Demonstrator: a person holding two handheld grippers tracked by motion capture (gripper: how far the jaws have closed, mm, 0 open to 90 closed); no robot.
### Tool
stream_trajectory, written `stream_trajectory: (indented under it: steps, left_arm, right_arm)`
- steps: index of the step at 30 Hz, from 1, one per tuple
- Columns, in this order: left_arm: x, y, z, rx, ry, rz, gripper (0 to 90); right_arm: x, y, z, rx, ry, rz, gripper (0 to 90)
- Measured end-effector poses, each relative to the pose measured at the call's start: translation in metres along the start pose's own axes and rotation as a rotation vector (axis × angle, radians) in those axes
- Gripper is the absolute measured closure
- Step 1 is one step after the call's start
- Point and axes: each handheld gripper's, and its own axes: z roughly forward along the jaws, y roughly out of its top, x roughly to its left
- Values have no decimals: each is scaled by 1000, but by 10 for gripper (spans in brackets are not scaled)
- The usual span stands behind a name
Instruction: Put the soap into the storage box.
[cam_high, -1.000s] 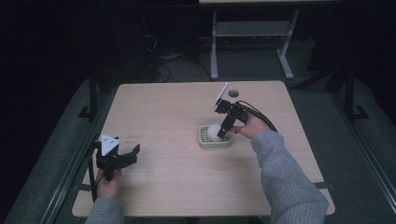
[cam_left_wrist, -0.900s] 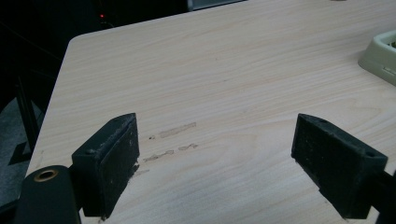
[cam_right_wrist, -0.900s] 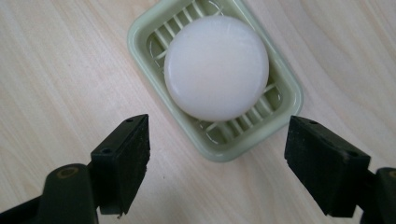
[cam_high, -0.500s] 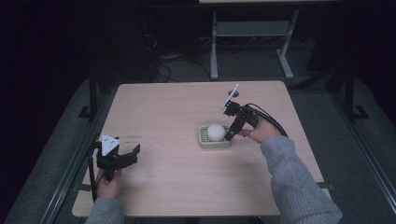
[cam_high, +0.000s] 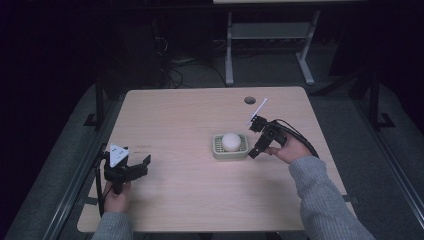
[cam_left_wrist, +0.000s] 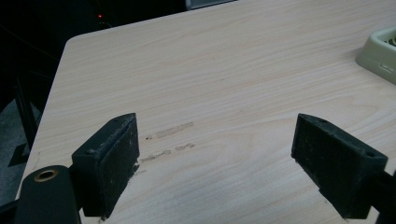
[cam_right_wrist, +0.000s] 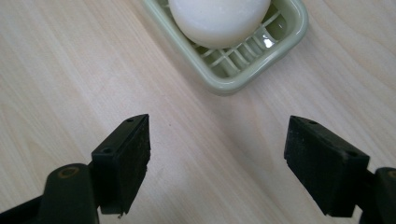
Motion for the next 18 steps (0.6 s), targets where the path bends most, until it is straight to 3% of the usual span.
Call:
stream_trajectory:
  steps: [8,10,18]
  left_arm:
    - [-2,0,0,4,-2,9,148]
    - [-2,0,1,4,-3,8,148]
    - [-2,0,1,5,-3,12,148]
  right_arm:
    - [0,-23,-3,-33,0,23,228]
    - [0,-29,-3,-20,-5,27,229]
    - [0,-61,-2,-80,11,68,229]
